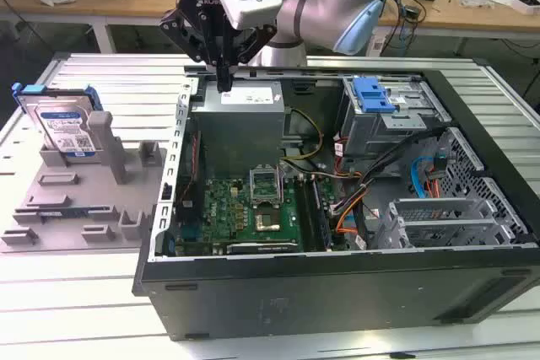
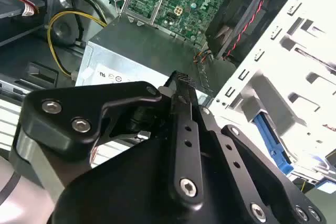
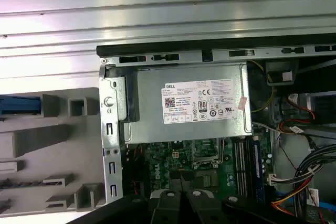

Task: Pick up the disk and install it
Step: 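Reach for the disk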

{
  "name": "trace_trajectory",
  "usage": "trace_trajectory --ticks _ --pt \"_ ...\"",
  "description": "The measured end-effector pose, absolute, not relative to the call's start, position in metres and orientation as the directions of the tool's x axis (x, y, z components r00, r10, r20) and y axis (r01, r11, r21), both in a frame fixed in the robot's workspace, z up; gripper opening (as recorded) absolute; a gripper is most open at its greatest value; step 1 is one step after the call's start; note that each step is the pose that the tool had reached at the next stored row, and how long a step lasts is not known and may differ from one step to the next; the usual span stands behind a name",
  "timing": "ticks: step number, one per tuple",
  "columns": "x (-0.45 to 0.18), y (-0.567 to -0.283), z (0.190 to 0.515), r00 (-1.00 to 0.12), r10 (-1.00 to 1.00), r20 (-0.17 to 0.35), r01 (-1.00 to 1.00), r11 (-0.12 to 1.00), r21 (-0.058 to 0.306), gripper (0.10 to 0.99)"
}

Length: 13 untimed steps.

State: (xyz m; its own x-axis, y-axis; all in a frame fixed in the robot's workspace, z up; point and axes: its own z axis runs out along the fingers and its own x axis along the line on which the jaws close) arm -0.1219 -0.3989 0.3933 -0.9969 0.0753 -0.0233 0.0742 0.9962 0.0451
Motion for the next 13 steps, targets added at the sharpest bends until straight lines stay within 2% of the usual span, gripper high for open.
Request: trace_trajectory --ticks 13 --pt "-0.1234 -0.3985 0.3933 -0.997 0.075 -0.023 0.074 0.996 0.045 0.106"
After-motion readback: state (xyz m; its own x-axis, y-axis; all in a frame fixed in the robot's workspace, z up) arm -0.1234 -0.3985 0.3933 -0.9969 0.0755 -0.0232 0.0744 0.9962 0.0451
